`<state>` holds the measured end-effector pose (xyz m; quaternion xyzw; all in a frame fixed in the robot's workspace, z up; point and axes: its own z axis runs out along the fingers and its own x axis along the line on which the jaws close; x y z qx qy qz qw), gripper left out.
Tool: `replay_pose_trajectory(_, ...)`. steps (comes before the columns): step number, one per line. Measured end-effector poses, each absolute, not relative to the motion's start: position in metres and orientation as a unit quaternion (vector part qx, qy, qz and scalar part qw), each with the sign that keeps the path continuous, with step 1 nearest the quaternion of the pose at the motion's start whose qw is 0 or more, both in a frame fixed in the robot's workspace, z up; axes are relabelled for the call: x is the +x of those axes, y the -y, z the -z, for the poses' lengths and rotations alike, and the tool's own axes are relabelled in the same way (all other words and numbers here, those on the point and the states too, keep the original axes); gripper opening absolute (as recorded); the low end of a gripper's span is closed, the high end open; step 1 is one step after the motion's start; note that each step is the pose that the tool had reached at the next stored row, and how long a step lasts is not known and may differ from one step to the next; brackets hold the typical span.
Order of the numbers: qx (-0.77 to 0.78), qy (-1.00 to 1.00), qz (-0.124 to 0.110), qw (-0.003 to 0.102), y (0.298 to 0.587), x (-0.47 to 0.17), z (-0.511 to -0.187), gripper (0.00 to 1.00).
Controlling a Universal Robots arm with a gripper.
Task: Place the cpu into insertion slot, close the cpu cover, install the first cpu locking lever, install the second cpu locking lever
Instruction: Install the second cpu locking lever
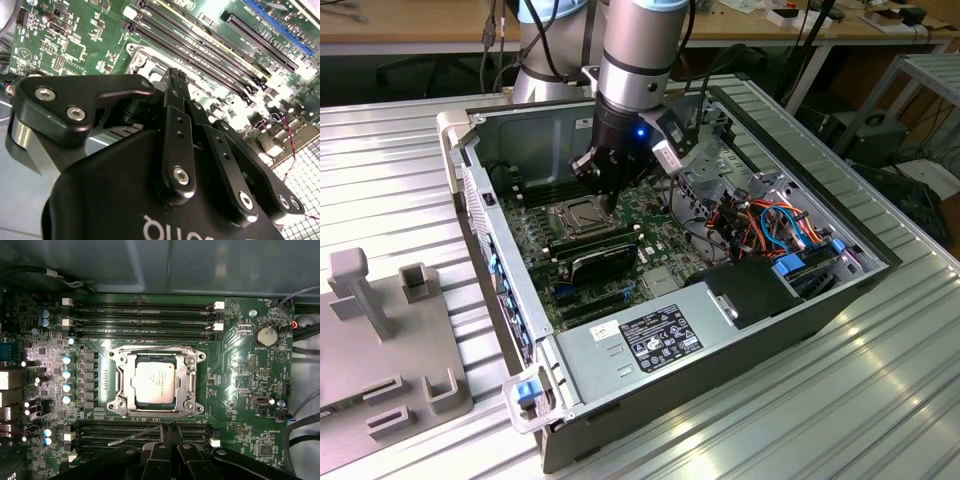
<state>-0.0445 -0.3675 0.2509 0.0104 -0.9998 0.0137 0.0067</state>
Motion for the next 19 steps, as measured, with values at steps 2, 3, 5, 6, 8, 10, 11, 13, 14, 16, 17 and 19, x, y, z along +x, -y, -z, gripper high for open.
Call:
replay_pose_trajectory(2, 0.010, 1.000, -0.014, 0.007, 0.368, -0.046, -0.251, 0.11)
replay_pose_trajectory(3, 0.011, 1.000, -0.014, 0.007, 0.369, -0.048, -0.250, 0.11)
replay_pose_trajectory(5, 0.011, 1.000, -0.014, 0.007, 0.369, -0.050, -0.250, 0.11)
replay_pose_trajectory(6, 0.010, 1.000, -0.014, 0.007, 0.369, -0.051, -0.249, 0.11)
replay_pose_trajectory(8, 0.010, 1.000, -0.014, 0.008, 0.369, -0.053, -0.249, 0.11)
replay_pose_trajectory(10, 0.010, 1.000, -0.014, 0.008, 0.369, -0.056, -0.248, 0.11)
replay_pose_trajectory(11, 0.010, 1.000, -0.014, 0.008, 0.370, -0.057, -0.248, 0.11)
replay_pose_trajectory(13, 0.011, 1.000, -0.014, 0.008, 0.370, -0.059, -0.248, 0.11)
replay_pose_trajectory(14, 0.011, 1.000, -0.014, 0.008, 0.370, -0.061, -0.248, 0.11)
replay_pose_trajectory(16, 0.010, 1.000, -0.014, 0.008, 0.370, -0.066, -0.247, 0.11)
replay_pose_trajectory(17, 0.010, 1.000, -0.014, 0.008, 0.370, -0.066, -0.248, 0.11)
replay_pose_trajectory(19, 0.011, 1.000, -0.014, 0.008, 0.371, -0.066, -0.247, 0.11)
